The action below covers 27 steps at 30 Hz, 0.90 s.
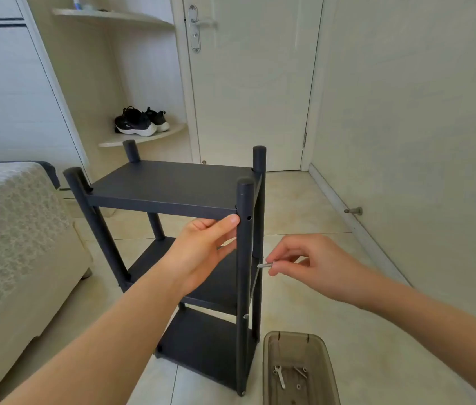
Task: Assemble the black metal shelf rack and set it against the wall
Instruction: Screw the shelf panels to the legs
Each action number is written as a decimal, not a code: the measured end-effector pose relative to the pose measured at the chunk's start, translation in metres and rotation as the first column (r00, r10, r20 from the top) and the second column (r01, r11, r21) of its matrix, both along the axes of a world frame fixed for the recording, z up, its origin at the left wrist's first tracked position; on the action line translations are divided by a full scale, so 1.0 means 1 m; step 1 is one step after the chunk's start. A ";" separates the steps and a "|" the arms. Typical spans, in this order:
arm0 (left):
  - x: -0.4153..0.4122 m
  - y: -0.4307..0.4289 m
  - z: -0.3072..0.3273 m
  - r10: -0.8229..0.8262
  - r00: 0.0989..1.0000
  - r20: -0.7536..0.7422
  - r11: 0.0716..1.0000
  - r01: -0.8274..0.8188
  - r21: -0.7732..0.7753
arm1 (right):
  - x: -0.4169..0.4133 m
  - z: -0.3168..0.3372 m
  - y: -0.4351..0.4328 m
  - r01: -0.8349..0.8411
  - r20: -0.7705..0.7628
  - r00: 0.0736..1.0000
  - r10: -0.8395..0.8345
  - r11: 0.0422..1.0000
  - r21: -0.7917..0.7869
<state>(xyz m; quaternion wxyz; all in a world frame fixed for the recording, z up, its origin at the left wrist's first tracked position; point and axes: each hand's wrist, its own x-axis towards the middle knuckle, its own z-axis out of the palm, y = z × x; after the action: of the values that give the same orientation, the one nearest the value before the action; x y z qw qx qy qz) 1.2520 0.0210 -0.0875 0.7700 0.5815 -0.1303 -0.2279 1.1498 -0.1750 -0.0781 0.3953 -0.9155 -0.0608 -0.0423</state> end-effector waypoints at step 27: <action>0.010 -0.003 -0.003 -0.081 0.995 0.059 0.985 0.089 -0.149 | -0.005 0.024 0.027 0.196 0.352 0.905 -0.238 0.969 0.151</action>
<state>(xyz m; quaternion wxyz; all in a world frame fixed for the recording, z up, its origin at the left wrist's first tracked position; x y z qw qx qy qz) 1.2620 0.0185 -0.0906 0.7977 0.5212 -0.1921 -0.2348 1.1453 -0.1482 -0.0543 0.4206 -0.8688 -0.0288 -0.2597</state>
